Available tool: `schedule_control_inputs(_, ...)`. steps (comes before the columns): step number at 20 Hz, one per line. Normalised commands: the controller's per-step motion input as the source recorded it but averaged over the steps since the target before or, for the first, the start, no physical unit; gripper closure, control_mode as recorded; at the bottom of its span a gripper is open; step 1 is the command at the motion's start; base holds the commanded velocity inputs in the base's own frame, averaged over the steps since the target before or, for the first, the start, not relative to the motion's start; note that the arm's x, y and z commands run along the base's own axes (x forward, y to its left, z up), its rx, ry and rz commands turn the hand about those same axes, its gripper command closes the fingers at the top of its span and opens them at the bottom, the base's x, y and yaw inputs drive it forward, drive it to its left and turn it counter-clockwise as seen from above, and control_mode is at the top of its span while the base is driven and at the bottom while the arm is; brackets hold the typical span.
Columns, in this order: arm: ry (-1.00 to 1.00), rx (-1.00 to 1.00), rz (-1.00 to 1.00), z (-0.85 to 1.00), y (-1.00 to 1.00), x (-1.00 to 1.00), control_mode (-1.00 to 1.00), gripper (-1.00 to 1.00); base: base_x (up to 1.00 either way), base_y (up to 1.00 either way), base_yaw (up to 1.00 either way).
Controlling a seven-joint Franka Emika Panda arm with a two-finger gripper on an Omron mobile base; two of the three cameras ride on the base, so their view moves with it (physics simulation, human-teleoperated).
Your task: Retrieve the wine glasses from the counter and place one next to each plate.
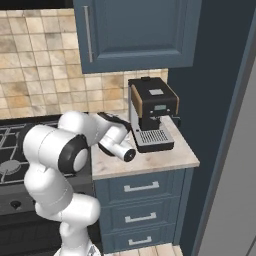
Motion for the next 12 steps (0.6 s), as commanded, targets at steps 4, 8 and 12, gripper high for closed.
schedule_control_inputs(4, 0.0, 0.0, 0.0, -0.23, 0.03, 0.34, -1.0, -1.0, 0.0, 0.0, 0.0)
schedule_control_inputs(8, 0.0, 0.0, 0.0, -0.18, 0.01, 0.27, -1.0, -1.0, 0.0, 0.0, 0.0)
schedule_control_inputs(12, 0.0, 0.0, -0.01, -0.09, 0.04, 0.05, -1.0, -1.0, 0.0, 0.0, 0.0)
